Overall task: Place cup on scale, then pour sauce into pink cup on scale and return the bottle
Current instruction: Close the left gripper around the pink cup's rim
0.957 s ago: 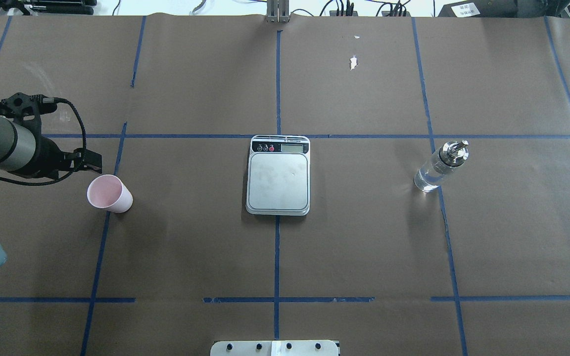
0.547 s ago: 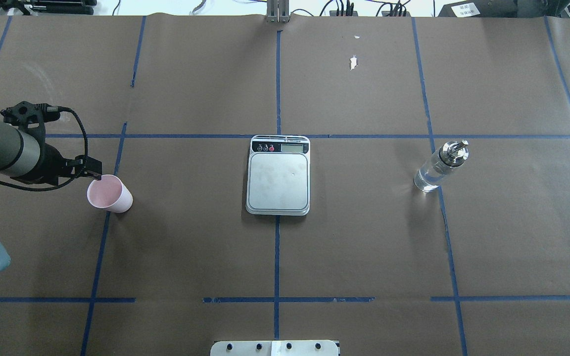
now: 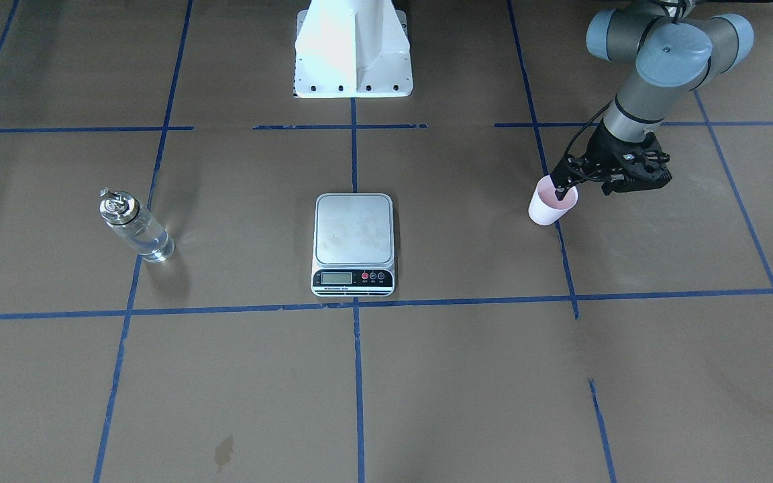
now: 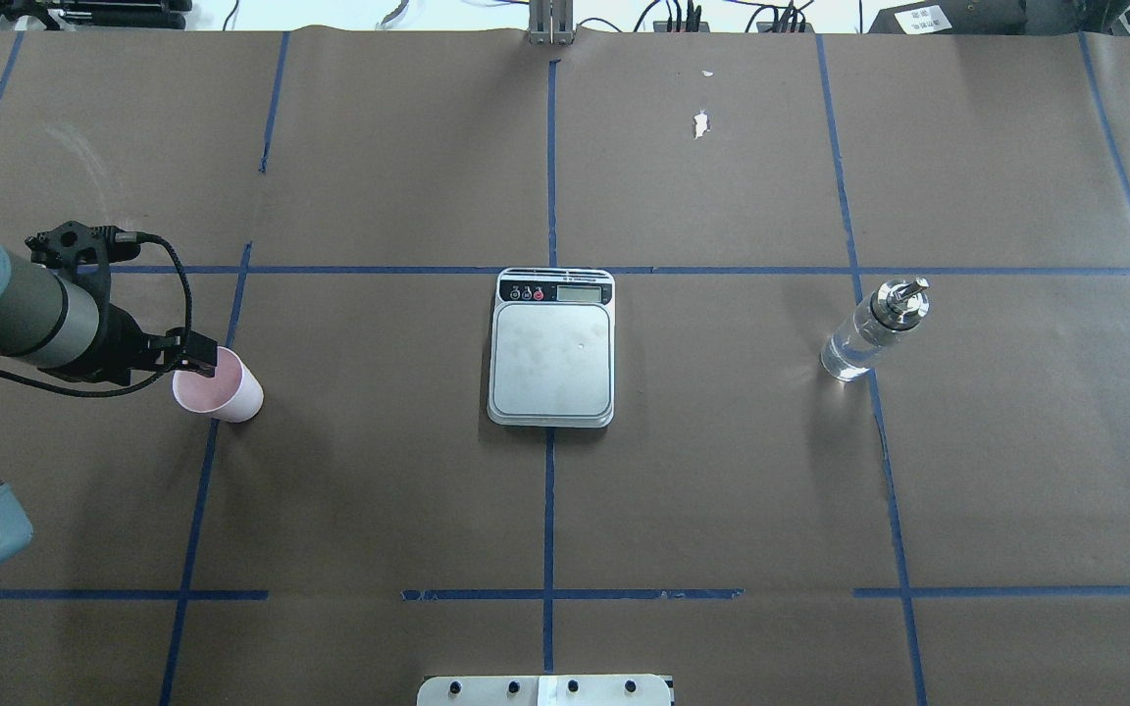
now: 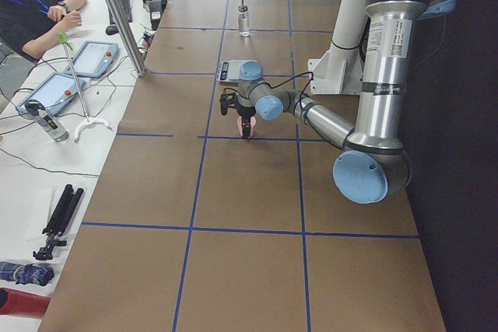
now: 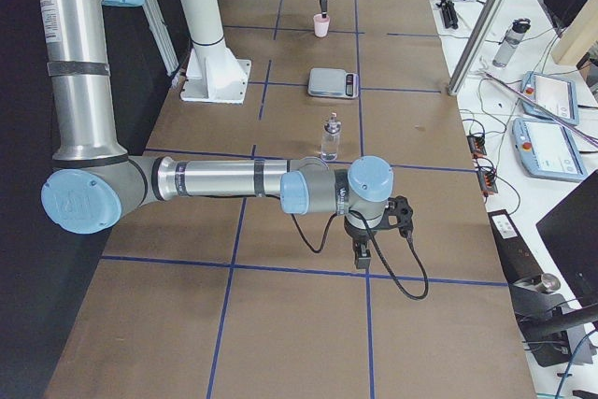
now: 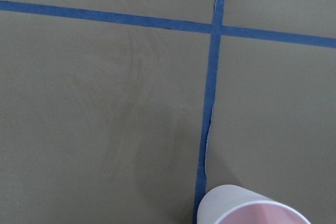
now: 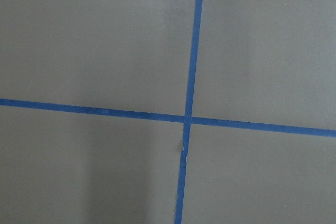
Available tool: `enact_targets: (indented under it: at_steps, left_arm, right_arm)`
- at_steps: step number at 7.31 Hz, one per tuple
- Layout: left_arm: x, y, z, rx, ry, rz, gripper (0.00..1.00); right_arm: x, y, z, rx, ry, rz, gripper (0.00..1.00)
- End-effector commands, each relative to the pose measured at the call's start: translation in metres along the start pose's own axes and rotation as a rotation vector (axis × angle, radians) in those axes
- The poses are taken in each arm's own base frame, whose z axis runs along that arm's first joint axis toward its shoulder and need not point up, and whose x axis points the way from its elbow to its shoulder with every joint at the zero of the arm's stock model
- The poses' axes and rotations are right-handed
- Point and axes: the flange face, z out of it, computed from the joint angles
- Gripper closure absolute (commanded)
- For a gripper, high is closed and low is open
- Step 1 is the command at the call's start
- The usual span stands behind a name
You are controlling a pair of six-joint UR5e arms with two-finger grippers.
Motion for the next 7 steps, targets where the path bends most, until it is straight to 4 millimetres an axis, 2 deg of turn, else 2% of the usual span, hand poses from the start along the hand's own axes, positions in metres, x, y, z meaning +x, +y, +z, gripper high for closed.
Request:
enact_targets:
  at_steps: [1,2,4,7]
  left_arm:
    - [0.0051,0.0064,0.0054,-0.013,-0.001,0.012,0.03]
    - [0.0055,0.0070,0.0059,-0.014,-0.001,0.014,0.06]
    - [0.0058,0.0069,0.0061,-0.017,-0.004,0.012,0.54]
    - [0.0078,0.0067,0.0046,-0.017,-0.002,0.014,1.00]
  right_arm:
    - [0.0009,0.0003,0.0009,-0.002,0.000,0.003,0.00]
    - [0.0009,0.0003,0.0009,-0.002,0.000,0.003,0.00]
    - [0.0009,0.0003,0.0009,-0.002,0.000,0.003,0.00]
    - [0.0014,0.0011,0.0014,-0.004,0.000,0.004,0.00]
